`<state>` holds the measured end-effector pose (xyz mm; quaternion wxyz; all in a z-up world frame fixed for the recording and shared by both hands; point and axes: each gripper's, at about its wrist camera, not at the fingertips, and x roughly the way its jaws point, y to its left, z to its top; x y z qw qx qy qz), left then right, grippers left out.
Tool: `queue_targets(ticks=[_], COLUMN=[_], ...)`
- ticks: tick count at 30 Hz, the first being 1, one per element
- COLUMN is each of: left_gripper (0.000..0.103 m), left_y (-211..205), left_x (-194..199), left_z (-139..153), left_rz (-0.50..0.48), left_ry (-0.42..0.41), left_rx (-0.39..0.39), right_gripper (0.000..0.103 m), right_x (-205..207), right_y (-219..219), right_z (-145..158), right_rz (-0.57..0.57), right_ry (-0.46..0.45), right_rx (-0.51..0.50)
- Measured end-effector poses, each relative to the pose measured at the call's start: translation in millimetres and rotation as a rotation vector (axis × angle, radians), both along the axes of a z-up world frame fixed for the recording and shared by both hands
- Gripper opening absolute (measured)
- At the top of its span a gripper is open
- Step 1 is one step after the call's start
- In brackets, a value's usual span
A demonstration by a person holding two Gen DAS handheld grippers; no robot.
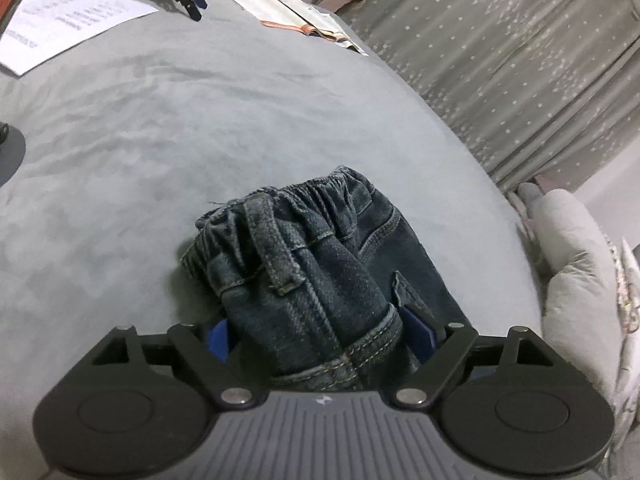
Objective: Fold clothes
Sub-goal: 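Press the folded jeans flat with both open grippers, then grasp the jeans leg end with the right gripper while the left gripper grasps the waistband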
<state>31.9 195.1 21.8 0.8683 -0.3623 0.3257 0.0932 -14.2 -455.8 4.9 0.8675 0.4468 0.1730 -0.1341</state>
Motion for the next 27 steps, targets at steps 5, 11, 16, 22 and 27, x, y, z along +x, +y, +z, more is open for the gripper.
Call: queue_targets(ticks=[5, 11, 16, 22, 27], left_gripper=[0.081, 0.08, 0.08, 0.08, 0.079], left_y=[-3.4, -15.5, -22.8, -31.6, -33.6], left_x=[2.1, 3.4, 5.1, 7.1, 6.7], left_z=[3.0, 6.8, 8.4, 10.3, 11.9], left_rz=[-0.004, -0.013, -0.019, -0.026, -0.029], left_ry=[0.011, 0.03, 0.039, 0.051, 0.054], left_rx=[0.033, 0.13, 0.183, 0.246, 0.264], right_gripper=[0.074, 0.075, 0.078, 0.079, 0.079], right_x=[-2.2, 4.3, 8.0, 10.4, 8.8], right_y=[0.1, 5.3, 10.8, 17.8, 20.3], right_z=[-4.0, -4.3, -3.8, -0.7, 4.3], right_rz=[-0.015, -0.006, 0.005, 0.011, 0.023], right_ry=[-0.036, -0.032, -0.026, -0.027, -0.055], right_rx=[0.045, 0.017, -0.01, -0.045, -0.034])
